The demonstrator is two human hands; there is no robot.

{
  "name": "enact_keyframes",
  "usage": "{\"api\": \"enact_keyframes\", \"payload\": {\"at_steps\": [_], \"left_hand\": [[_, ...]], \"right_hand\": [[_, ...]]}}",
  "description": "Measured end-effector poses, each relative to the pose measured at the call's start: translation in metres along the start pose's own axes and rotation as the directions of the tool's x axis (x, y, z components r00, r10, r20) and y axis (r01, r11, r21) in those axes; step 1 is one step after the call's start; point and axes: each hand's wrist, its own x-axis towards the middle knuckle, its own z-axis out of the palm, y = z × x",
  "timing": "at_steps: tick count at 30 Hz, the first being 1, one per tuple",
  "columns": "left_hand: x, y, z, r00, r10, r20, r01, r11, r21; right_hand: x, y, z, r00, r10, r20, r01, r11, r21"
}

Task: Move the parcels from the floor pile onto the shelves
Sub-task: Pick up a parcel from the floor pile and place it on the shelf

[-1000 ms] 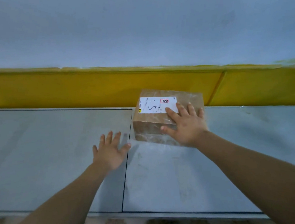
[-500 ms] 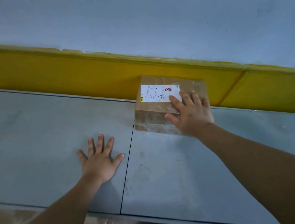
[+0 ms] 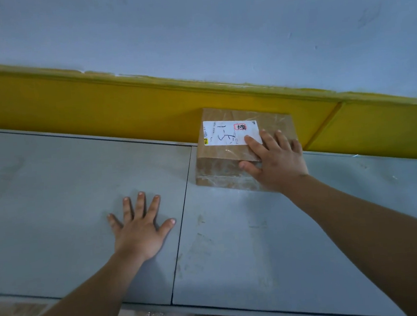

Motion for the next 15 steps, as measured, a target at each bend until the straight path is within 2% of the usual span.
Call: {"api": "enact_keyframes", "payload": {"at_steps": [8,12,15], "left_hand": [[0.002,-0.005,-0.018,0.989,0.035,0.141,-0.03,0.999,-0.042],[0.013,-0.021,-0.05,0.973,0.128,0.19,-0.098,0.982,-0.161],[0.013,-0.034,-0.087,0.976,0.167,0.144,-0.124,0.956,-0.264]], "right_hand": [[0.004,-0.004,-0.012,0.997,0.001,0.072,-0.003,1.0,0.027],[0.001,-0.016,-0.041,0.989,0.039,0.143,-0.048,0.997,0.057],[-0.012,-0.035,-0.06,0.995,0.047,0.083,-0.052,0.996,0.069]]}}
